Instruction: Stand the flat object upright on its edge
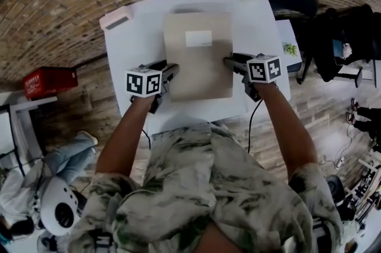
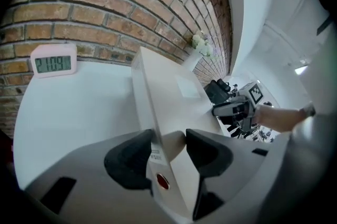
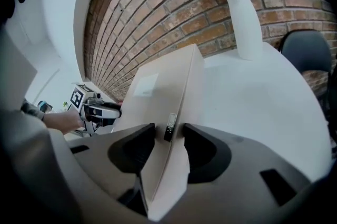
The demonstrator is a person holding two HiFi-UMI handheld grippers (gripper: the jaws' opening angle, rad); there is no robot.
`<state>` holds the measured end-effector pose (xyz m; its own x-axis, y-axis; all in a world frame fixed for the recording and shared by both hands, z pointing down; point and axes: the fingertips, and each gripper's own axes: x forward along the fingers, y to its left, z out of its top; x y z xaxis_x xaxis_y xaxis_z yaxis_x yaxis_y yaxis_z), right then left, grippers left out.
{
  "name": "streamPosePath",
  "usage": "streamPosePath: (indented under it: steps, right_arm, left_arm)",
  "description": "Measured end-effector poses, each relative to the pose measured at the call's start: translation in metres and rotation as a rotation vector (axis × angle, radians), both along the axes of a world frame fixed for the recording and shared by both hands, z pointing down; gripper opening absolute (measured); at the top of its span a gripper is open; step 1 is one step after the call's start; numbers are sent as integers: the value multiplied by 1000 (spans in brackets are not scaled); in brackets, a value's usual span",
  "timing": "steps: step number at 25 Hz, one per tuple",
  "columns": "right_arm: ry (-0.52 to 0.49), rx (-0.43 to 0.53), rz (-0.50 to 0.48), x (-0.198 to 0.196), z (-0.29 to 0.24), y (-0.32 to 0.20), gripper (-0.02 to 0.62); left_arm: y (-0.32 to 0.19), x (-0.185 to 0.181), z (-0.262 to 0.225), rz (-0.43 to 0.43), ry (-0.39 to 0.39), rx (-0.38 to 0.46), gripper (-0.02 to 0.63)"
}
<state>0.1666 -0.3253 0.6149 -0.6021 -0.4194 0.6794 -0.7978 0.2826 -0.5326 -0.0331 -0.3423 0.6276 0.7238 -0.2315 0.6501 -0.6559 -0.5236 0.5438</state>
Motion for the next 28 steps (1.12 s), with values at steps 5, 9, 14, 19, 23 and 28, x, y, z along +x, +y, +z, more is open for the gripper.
streamPosePath:
  steps: [5,9,14,19,23,28]
  right_arm:
    - [25,87,-35,-4,-24,-18,192]
    - [45,146,-67,-11,-41,-39,190]
    - [77,228,-98,-20,-58,-64,186]
    - [126,320,-125,-27,-73,-89,181]
    - [153,380,-130,-32,-84,-109,178]
    - [193,446,-138,-37,-93,-135,175]
  left_arm:
    - [-17,-5,-28,-7,-20,96,218]
    - [-35,-13,-48,-24,-33,165,215]
    - [-60,-20,-67,-28,-53,247,210]
    - [-83,-27,-82,-35,-71,313,202]
    - [-102,-32,-90,-44,-82,358,200]
    - [-125,-37,-96,-56,-106,406,198]
